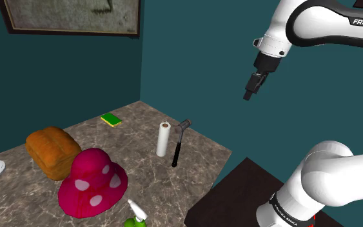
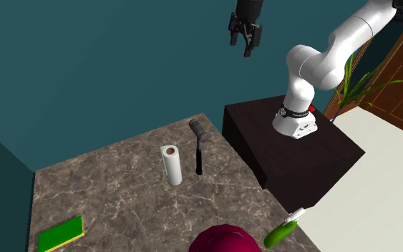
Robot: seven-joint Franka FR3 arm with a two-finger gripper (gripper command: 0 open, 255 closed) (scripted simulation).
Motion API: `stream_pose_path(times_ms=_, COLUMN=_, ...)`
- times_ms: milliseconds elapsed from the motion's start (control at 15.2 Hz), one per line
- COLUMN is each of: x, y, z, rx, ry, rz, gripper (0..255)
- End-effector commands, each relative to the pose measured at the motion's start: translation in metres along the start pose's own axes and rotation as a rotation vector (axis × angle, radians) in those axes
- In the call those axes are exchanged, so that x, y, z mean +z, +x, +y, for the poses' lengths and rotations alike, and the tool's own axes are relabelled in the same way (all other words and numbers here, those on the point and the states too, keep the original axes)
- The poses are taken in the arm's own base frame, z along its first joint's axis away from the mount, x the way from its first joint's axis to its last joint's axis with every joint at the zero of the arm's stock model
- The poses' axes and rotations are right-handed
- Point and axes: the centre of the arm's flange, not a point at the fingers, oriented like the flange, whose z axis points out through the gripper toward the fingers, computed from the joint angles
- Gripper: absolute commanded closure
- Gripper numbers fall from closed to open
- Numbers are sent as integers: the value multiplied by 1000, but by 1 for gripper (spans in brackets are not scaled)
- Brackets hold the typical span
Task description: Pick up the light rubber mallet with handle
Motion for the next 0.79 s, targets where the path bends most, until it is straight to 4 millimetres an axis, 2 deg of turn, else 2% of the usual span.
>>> stream_pose_path(times_ms=0, x=0, y=0, z=0, rx=0, ry=0, rz=0, gripper=0)
stream_pose_path(times_ms=330, x=37, y=21, z=-53, rx=261, ry=-15, rz=-5, gripper=0)
stream_pose_path(times_ms=726, x=81, y=63, z=-106, rx=575, ry=-33, rz=-11, gripper=0)
